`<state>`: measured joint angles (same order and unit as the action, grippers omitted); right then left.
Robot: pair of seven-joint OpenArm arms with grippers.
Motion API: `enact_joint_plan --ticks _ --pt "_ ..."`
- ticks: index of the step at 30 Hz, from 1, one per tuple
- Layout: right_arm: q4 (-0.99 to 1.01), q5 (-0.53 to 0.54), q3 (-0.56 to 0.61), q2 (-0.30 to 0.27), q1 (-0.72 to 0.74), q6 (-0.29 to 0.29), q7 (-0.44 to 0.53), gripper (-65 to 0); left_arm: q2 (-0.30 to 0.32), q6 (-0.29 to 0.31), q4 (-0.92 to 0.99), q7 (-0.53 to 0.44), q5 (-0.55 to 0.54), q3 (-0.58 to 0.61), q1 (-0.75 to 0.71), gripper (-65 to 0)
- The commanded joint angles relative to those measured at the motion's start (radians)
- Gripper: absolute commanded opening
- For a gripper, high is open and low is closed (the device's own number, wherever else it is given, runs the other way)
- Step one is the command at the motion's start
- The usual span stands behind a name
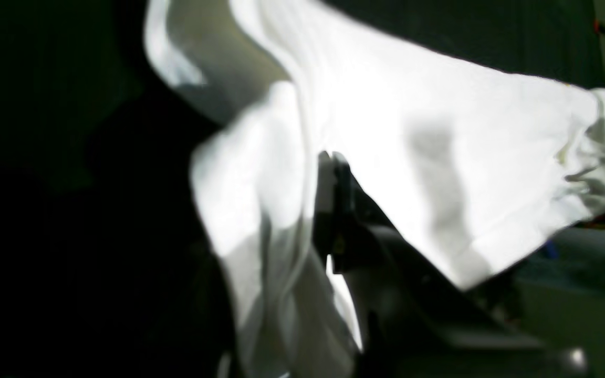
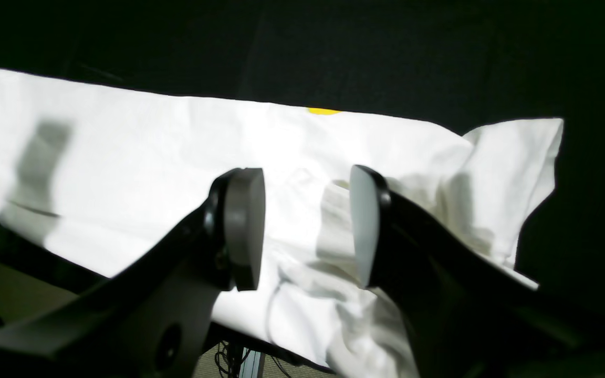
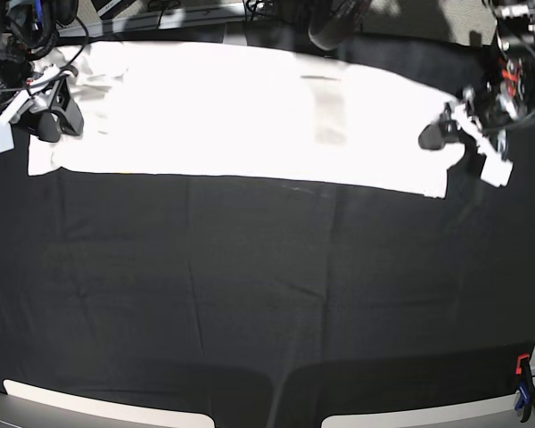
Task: Layout the t-shirt on the table in an organized manner, then fold the t-shirt properly
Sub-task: 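Drag the held shirt end toward the right gripper with the left gripper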
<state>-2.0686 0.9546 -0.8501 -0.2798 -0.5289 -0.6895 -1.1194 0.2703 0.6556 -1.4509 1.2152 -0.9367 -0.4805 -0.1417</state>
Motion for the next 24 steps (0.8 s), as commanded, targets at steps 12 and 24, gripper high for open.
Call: enact_joint_plan --ticks 12,24 --pt "-0.016 0.023 -0.007 -0.014 0.003 -0.009 0.031 -39.6 0.157 -0.193 -0.014 -0.098 0.345 0.077 0.219 -65.0" --pt "-0.016 0.026 -0.007 -0.014 0.003 -0.009 0.035 -39.5 0.166 -0.196 -0.015 -0.070 0.265 0.078 0.239 -65.0"
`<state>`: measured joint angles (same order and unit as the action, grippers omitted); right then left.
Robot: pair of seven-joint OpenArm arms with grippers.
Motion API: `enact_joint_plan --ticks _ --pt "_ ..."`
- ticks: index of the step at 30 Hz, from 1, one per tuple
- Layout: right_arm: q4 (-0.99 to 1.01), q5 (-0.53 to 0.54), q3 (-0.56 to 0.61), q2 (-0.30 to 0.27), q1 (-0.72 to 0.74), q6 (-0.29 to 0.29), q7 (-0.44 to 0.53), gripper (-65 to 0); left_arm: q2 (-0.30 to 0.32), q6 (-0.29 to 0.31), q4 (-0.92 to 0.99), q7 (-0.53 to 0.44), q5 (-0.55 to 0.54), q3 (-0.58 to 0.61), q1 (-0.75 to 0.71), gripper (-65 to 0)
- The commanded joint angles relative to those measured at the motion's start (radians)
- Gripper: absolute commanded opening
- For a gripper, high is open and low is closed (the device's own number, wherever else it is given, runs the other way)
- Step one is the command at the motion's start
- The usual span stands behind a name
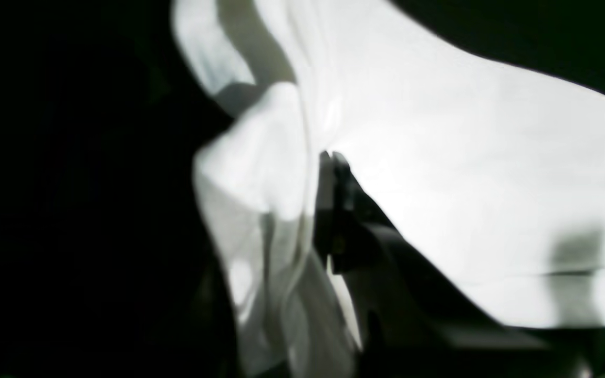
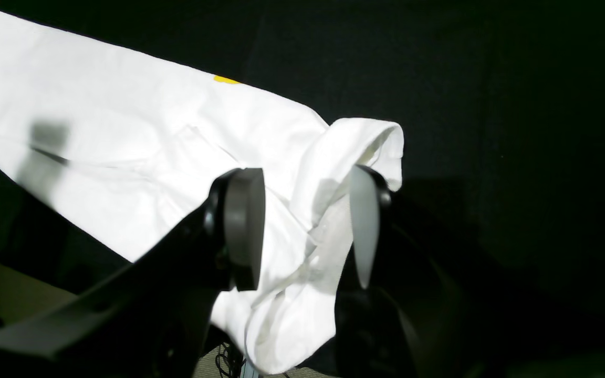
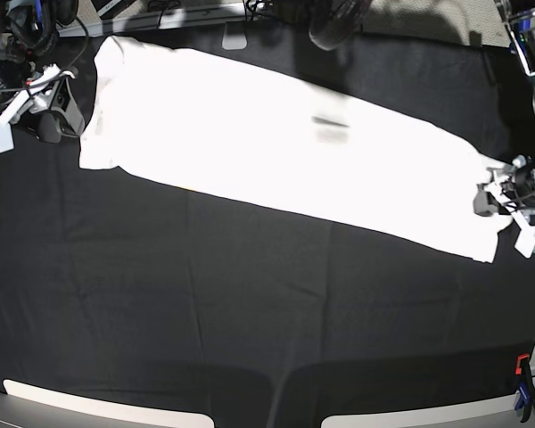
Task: Layout the t-shirt on the table in an organized manner, then fold the t-shirt properly
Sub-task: 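Drag the held shirt end toward the right gripper with the left gripper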
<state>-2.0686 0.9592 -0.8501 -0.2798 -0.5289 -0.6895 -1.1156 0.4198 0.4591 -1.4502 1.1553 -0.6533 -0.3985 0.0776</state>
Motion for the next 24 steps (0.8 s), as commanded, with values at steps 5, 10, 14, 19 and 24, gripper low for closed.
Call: enact_joint_plan --ticks 5,10,14,19,24 --pt "-0.016 0.022 -0.007 -0.014 0.003 -0.009 0.031 -39.6 -0.066 0.005 -0.016 0.009 -0.020 -0.002 0.019 -65.0" --pt "-0.016 0.021 -0.007 -0.014 0.003 -0.009 0.035 -39.6 -0.137 0.006 -0.016 0.061 -0.017 0.112 0.018 -65.0" --pt "-0.016 0.021 -0.007 -0.014 0.003 -0.009 0.034 -39.6 -0.142 0.027 -0.023 0.060 -0.017 0.280 0.017 -65.0" --pt "-0.016 0.021 -0.007 -0.014 0.003 -0.009 0.034 -39.6 -0.142 0.017 -0.071 0.056 -0.017 0.447 0.016 -65.0" --pt "-0.016 0.021 -0.007 -0.014 0.003 -0.009 0.034 -39.6 -0.142 -0.003 -0.152 0.052 -0.017 0.531 0.016 -65.0"
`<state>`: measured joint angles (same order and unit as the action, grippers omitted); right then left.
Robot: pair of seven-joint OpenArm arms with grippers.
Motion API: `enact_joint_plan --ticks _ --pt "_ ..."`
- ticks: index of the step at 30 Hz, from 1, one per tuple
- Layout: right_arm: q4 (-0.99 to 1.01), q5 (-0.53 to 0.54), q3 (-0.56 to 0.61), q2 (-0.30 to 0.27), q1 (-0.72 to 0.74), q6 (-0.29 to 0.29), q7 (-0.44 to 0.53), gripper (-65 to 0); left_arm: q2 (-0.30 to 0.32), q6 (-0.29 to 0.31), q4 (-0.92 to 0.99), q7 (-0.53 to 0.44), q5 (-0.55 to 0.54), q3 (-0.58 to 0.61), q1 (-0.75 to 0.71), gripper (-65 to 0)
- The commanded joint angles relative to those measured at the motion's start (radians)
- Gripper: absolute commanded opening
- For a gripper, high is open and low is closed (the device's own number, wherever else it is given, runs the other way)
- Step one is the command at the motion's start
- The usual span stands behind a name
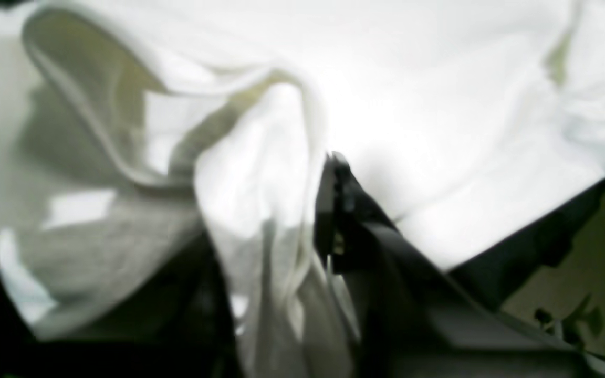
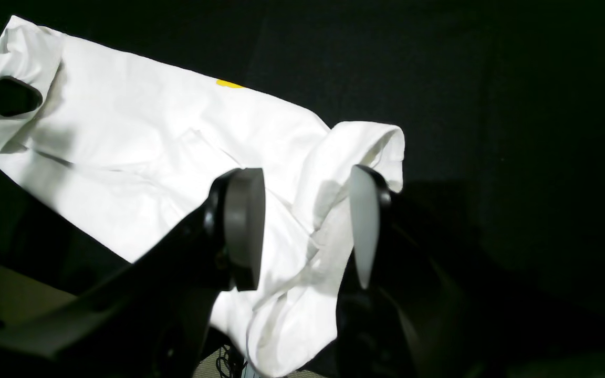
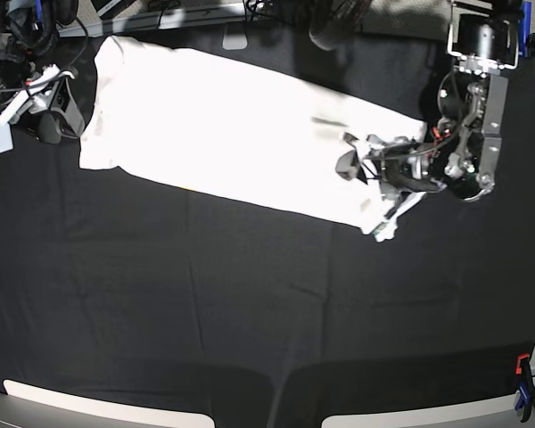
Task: Layout the t-shirt on the table in an organized manner, then fold the t-shirt properly
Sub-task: 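Drag the held shirt end toward the right gripper with the left gripper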
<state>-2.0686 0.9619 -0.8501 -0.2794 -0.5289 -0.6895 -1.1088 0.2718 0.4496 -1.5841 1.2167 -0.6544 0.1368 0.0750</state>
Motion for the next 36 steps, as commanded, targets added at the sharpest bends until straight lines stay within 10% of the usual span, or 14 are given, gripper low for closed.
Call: enact_joint_plan --ticks 1,14,23,29,36 --pt "-0.016 0.018 -0.007 -0.014 0.003 -0.009 0.027 -39.5 0.006 0.006 -0.034 -0.009 -0.016 0.002 0.019 -65.0" --pt "-0.016 0.018 -0.007 -0.014 0.003 -0.009 0.030 -39.6 0.006 0.032 -0.072 -0.020 -0.029 0.009 -0.040 -65.0" --pt "-0.016 0.018 -0.007 -0.014 0.003 -0.009 0.032 -39.5 0.006 0.063 -0.072 -0.220 -0.061 0.009 -0.103 -65.0" --pt "-0.016 0.018 -0.007 -0.014 0.003 -0.009 0.032 -39.6 0.006 0.063 -0.072 -0.201 -0.065 0.009 -0.103 -56.0" --pt "-0.016 0.018 -0.007 -0.014 0.003 -0.009 0.035 -39.6 0.006 0.064 -0.072 -0.155 -0.320 0.009 -0.103 -52.0"
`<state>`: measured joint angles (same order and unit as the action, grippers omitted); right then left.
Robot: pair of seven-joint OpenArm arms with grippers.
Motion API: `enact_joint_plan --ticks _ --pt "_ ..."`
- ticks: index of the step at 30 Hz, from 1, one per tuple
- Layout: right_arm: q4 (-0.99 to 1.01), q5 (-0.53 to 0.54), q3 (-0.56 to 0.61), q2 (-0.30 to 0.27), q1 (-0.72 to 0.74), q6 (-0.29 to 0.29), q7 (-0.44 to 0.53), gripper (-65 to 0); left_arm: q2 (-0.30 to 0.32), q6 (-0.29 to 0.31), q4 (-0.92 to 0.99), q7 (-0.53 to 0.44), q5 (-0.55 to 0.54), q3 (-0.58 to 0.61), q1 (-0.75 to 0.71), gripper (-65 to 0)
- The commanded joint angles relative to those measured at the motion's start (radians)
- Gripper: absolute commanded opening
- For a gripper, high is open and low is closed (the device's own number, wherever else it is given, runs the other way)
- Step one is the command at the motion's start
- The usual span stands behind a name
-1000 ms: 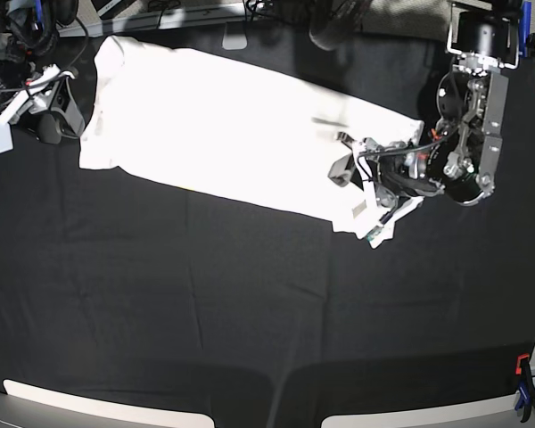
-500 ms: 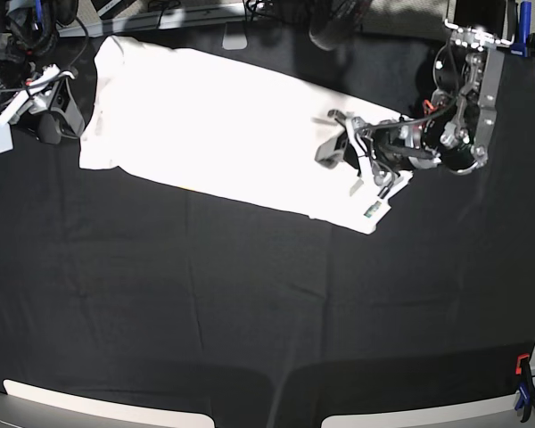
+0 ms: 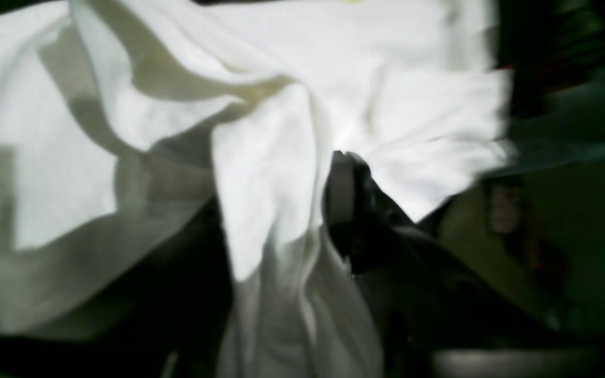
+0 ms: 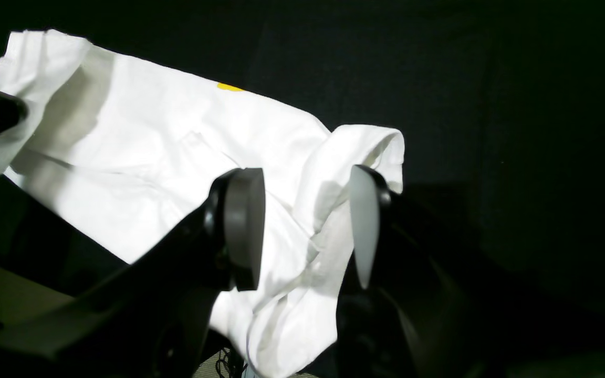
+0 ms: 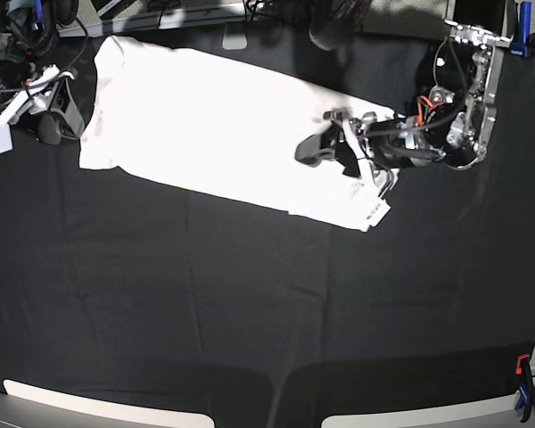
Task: Layout the t-shirt on the table in an organized manner, then fold the t-shirt properly
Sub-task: 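Drag the held shirt end toward the right gripper with the left gripper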
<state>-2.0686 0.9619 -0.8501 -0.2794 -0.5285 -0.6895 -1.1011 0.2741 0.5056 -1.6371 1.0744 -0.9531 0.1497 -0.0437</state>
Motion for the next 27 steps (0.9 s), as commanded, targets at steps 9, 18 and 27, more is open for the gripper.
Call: enact_joint_plan --ticks 9,18,27 --pt "-0.016 0.018 -0.007 -0.014 0.002 -0.009 0.027 -39.5 0.003 0.011 -0.019 -0.014 -0.031 -0.004 0.016 -52.0" --pt "-0.016 0.018 -0.007 -0.014 0.002 -0.009 0.027 -39.5 0.003 0.011 -0.019 -0.026 0.044 -0.004 0.016 -37.2" --pt "-0.016 0.018 -0.007 -0.014 0.002 -0.009 0.027 -39.5 0.003 0.011 -0.019 -0.051 -0.100 -0.004 0.016 -36.2"
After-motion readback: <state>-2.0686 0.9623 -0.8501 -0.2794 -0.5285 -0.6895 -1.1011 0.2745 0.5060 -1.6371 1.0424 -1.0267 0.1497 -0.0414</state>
